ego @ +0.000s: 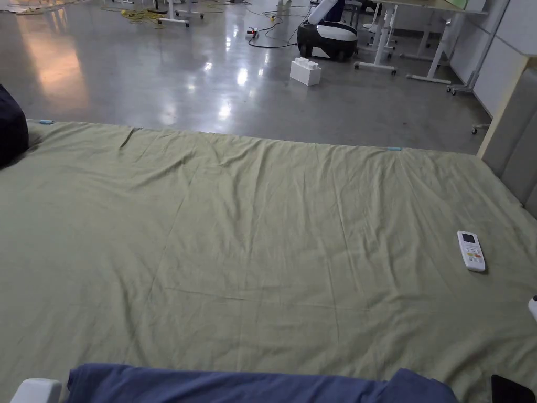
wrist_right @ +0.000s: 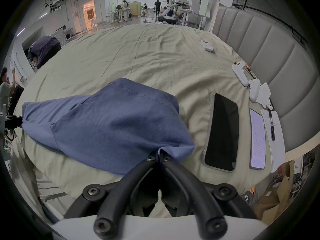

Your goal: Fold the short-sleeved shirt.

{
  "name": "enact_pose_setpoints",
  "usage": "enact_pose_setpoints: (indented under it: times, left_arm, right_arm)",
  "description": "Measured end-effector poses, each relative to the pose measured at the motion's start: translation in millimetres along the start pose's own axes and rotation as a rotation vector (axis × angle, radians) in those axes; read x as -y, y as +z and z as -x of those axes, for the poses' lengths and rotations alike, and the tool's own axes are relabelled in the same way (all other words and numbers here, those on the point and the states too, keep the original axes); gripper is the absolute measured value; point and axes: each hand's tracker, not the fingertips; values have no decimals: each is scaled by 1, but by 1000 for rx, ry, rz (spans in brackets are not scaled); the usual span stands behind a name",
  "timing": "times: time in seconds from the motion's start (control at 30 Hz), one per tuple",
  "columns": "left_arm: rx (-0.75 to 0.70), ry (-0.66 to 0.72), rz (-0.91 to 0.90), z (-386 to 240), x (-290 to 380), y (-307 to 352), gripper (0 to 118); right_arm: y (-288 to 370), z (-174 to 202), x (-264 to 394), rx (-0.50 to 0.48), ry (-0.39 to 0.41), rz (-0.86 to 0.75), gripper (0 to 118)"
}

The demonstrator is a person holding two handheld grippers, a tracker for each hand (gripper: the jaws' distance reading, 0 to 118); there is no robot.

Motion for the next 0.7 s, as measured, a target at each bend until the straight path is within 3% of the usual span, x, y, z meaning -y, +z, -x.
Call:
enact_pose_setpoints:
  times: [0.13,0.27,0.33,0.37,0.4,0.47,0.5,0.7]
  left_arm:
    - [-26,-7,3,-8,4,-14,6]
    - [-22,14,0,-4,2,-10,14]
    - [-9,52,-7,1,0,-2,16]
    - [-4,80,-17,4,-2,2,25]
    - [-3,103,-26,6,-5,6,43]
    - [3,137,-86,8,-13,17,67]
    - [7,139,-120,7,-16,21,70]
    - [-63,96,-380,-20,-53,39,70]
  right_arm:
    - [-6,11,0,33,12,-20,20]
    - [2,11,-1,124,42,-24,54]
    - [16,9,-4,155,34,-26,57]
    - [25,7,-6,160,25,-51,65]
    - [33,7,-9,163,15,-85,69]
    - [48,5,-18,181,-19,-155,70]
    - [53,6,-23,181,-33,-188,74]
    - [75,32,-57,111,-96,-474,78]
